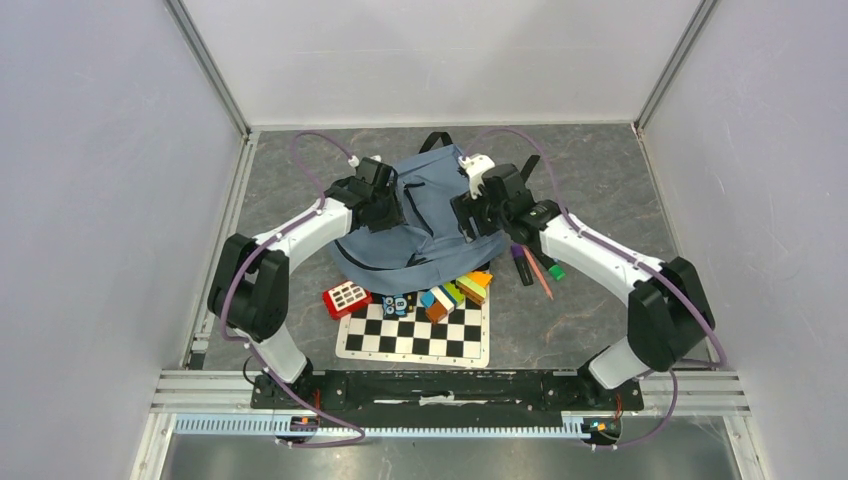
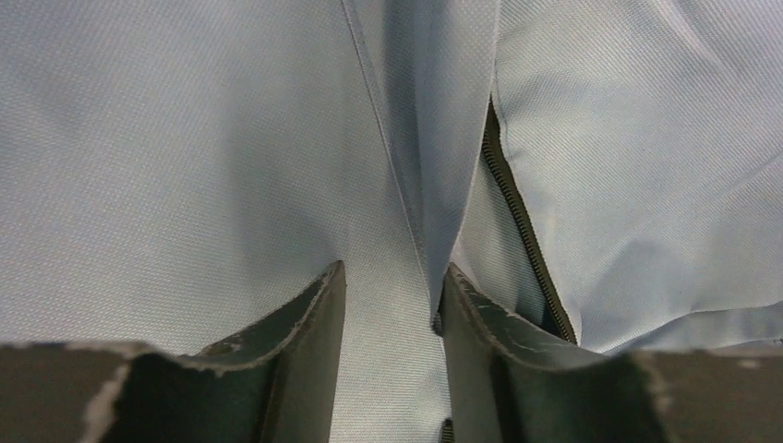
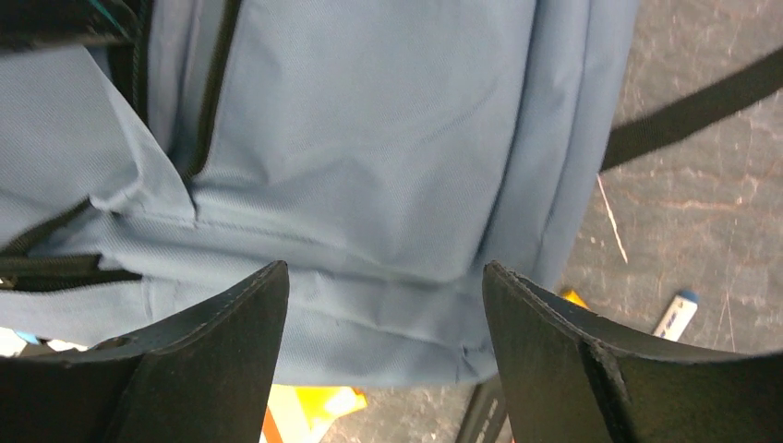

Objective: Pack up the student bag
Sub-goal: Unzip the student bag at the center of the board, then pick up the stationery from the center of the board, then place the stationery in the student bag.

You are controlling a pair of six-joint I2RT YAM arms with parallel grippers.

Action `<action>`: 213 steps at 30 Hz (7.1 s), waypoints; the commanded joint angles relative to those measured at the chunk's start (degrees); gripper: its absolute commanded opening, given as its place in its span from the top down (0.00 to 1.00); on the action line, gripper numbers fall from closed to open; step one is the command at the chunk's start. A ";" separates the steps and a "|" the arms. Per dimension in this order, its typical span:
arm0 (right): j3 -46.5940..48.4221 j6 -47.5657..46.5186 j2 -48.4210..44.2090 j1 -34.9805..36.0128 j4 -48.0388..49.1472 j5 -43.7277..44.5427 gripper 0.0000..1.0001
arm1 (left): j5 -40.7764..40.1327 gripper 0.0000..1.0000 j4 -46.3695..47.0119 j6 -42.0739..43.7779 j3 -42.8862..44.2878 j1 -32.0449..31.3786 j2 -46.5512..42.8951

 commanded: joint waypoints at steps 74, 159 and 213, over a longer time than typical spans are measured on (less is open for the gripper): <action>22.53 0.32 4.45 5.40 -6.52 14.11 0.20 | 7.50 0.89 9.86 -1.59 -7.74 2.99 -5.48; -6.21 8.07 -8.61 -8.21 -8.23 7.84 1.00 | 8.05 0.89 11.53 -4.36 -9.01 2.99 -5.54; 52.75 21.05 37.87 9.02 -31.04 13.35 1.00 | 13.68 0.89 18.91 -6.78 -12.83 3.04 -5.18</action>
